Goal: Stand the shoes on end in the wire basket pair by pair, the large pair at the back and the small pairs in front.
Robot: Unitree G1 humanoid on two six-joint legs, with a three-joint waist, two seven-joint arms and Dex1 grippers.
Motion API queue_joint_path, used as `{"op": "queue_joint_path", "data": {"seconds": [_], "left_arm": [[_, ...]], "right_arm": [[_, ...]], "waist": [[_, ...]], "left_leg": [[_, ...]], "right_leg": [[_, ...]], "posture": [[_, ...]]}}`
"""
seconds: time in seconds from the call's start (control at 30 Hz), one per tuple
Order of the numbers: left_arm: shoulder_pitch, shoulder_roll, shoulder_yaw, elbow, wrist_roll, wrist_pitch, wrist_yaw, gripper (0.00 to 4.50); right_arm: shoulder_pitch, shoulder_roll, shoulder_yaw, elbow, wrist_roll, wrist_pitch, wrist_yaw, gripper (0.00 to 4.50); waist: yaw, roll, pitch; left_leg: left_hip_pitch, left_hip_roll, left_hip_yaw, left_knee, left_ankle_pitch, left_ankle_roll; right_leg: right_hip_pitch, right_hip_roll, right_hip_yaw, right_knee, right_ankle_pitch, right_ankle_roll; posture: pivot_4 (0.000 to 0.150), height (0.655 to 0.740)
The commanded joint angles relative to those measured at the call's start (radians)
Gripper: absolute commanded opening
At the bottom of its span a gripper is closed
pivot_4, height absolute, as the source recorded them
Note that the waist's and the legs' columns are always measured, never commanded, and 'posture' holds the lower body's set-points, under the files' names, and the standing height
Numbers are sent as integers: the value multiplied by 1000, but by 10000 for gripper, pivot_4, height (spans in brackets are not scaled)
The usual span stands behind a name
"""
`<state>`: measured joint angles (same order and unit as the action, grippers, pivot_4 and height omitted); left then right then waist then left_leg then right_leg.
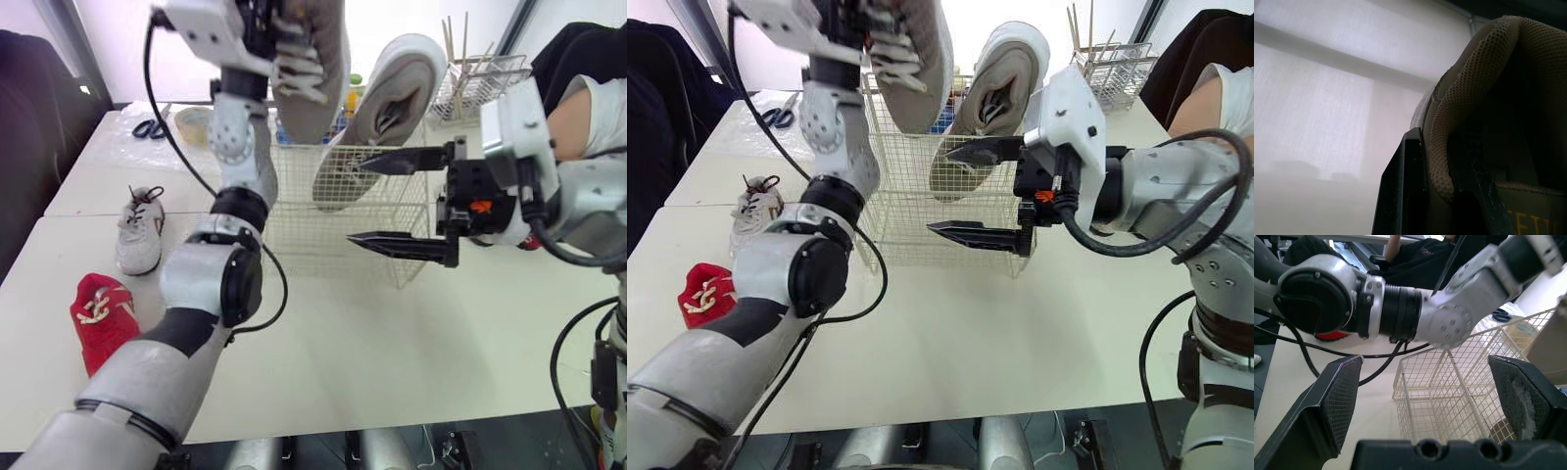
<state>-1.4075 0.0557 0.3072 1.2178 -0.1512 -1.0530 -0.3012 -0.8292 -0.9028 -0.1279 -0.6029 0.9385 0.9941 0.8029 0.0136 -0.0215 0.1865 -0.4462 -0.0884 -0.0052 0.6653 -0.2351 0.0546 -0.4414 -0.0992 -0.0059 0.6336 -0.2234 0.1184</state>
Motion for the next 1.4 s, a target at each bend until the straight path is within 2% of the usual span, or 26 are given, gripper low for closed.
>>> {"op": "queue_joint_path", "data": {"seconds": [0.03,0.13,0.33,0.47,0.63,0.67,0.77,0.93,1.17,1.4], "left_arm": [[14,8,-46,-21,75,-60,57,298],[67,8,-64,-16,105,-49,93,298],[159,6,-78,-35,96,88,117,298],[212,4,-80,-78,87,142,128,16719],[317,3,-132,-164,93,289,54,41737],[337,5,-141,-191,93,326,43,43730],[390,20,-165,-289,90,454,18,43730],[462,56,-166,-471,73,602,27,43730],[637,173,-197,-902,19,971,-57,43730],[750,305,-162,-1266,-149,1362,-142,43730]], "right_arm": [[-8,-18,-32,-14,19,-9,-12,45000],[-11,-19,-22,-9,18,-16,-13,45000],[-15,-18,-3,5,0,-34,-3,45000],[-16,-20,4,15,-9,-45,6,45000],[-20,-31,13,39,-33,-66,35,45000],[-21,-33,14,44,-38,-71,41,45000],[-23,-39,18,56,-50,-83,57,45000],[-23,-52,19,76,-70,-99,82,45000],[-12,-112,-3,147,-128,-144,135,45000],[15,-184,-20,246,-227,-198,167,45000]], "waist": [[0,0,0],[2,0,-1],[2,5,-7],[3,11,-15],[3,17,-22],[4,19,-24],[2,20,-25],[-1,20,-25],[-13,20,-25],[-8,20,-24]], "left_leg": [[0,0,0,0,0,0],[0,0,0,0,0,0],[5,0,0,0,-3,4],[9,0,0,0,-3,4],[21,0,0,0,-5,3],[23,0,0,0,-6,3],[30,1,-1,-1,-7,4],[30,1,-1,-1,-7,5],[22,2,0,-3,-7,5],[17,2,0,-4,-7,5]], "right_leg": [[0,0,0,0,0,0],[0,0,0,0,0,0],[6,0,0,-1,0,0],[11,0,0,-2,0,0],[24,0,0,-4,0,1],[26,0,0,-5,0,1],[34,0,-1,-8,0,1],[33,0,-1,-8,0,1],[24,0,0,-7,0,0],[18,0,1,-7,0,0]], "posture": [[1500,7400],[1500,7400],[1500,7400],[1500,7400],[1500,7400],[1500,7400],[1500,7400],[1500,7400],[1500,7400],[1500,7400]]}}
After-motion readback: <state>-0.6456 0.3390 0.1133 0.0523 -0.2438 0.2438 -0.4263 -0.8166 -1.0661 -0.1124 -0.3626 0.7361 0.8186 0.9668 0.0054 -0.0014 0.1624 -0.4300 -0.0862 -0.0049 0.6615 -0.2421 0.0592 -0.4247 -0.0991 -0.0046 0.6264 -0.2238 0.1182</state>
